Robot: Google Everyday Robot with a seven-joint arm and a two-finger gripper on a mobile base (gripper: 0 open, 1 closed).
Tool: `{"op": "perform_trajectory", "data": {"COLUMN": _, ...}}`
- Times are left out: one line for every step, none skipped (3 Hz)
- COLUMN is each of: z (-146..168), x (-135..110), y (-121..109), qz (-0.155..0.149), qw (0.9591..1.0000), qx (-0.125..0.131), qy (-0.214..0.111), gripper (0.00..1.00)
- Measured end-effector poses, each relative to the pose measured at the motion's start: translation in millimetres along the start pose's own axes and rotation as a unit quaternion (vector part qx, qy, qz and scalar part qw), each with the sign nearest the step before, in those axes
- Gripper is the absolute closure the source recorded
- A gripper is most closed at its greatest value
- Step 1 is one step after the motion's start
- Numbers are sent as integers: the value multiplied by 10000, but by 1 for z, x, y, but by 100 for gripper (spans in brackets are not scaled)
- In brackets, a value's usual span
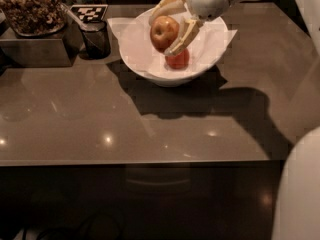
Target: Pick apple from white bowl
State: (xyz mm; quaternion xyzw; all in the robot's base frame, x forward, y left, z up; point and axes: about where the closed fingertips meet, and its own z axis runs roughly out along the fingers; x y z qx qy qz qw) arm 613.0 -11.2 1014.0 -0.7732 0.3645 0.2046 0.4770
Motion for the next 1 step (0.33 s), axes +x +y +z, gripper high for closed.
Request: {"op": "perform_trajectory", "data": {"z": -5, "x": -29, "y": 17, "qz": -26, "qw": 9988, "qx": 427, "qy": -252, "gripper": 100}}
